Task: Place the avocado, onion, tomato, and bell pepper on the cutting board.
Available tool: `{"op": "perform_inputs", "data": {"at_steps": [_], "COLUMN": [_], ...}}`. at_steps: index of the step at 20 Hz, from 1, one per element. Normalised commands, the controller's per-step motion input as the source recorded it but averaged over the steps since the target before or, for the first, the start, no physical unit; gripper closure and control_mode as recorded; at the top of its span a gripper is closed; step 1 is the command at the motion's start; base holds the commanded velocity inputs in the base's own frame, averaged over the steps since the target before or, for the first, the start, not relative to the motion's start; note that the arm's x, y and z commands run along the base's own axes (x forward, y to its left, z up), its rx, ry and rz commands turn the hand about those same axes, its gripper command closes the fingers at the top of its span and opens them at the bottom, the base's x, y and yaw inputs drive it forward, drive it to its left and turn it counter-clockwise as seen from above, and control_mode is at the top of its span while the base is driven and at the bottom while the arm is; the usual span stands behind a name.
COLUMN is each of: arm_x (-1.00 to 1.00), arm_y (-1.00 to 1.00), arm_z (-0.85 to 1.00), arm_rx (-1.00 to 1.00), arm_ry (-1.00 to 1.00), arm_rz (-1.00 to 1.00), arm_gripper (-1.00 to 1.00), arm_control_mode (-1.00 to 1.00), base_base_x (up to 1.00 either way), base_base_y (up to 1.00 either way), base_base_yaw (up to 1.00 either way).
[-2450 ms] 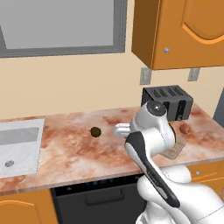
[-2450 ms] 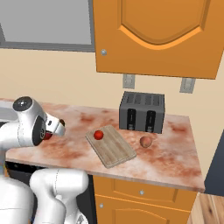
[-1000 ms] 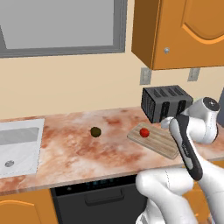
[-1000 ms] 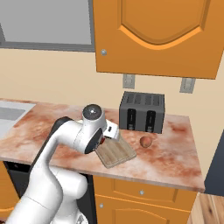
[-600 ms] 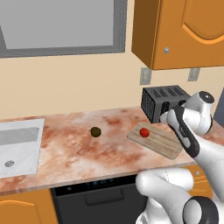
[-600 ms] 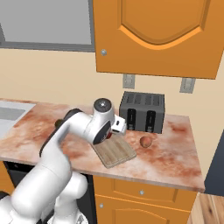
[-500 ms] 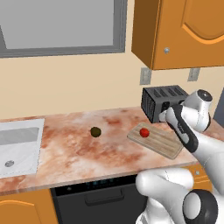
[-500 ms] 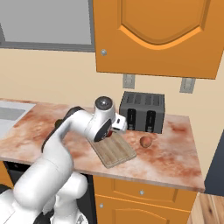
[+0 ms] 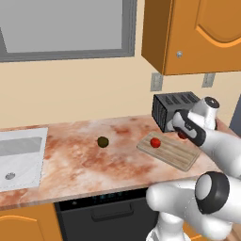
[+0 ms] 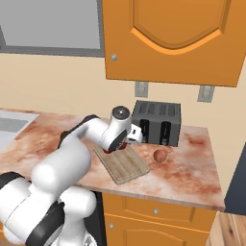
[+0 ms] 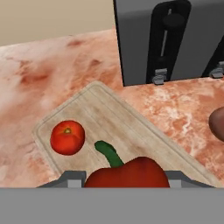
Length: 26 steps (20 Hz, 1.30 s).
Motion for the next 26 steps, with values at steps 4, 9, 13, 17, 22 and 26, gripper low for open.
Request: {"op": "perform_inputs", "data": {"at_steps": [4, 9, 13, 17, 22, 26], "arm_x": [0.26, 0.21, 0.06, 0.07, 0.09, 0.09], "arm_y": [0.00, 0.00, 0.00, 0.00, 0.03, 0.14], "arm_z": [-0.30, -0.22, -0.15, -0.15, -0.12, -0.08], "arm_rx": [0.00, 0.00, 0.00, 0.00, 0.00, 0.00], "arm_ry": [0.01, 0.02, 0.01, 0.01, 0.03, 0.04], "arm_rz": [0.02, 0.01, 0.00, 0.00, 0.01, 0.02], "arm_gripper": [1.00, 1.00, 1.00, 1.00, 1.00, 1.00], "arm_control_mode": [-1.00, -1.00, -1.00, -1.00, -1.00, -1.00], "base_base_x": [0.00, 0.00, 0.00, 0.00, 0.00, 0.00], "base_base_y": [0.00, 0.00, 0.00, 0.00, 0.00, 0.00], "base_base_yaw": [0.00, 0.00, 0.00, 0.00, 0.00, 0.00]}}
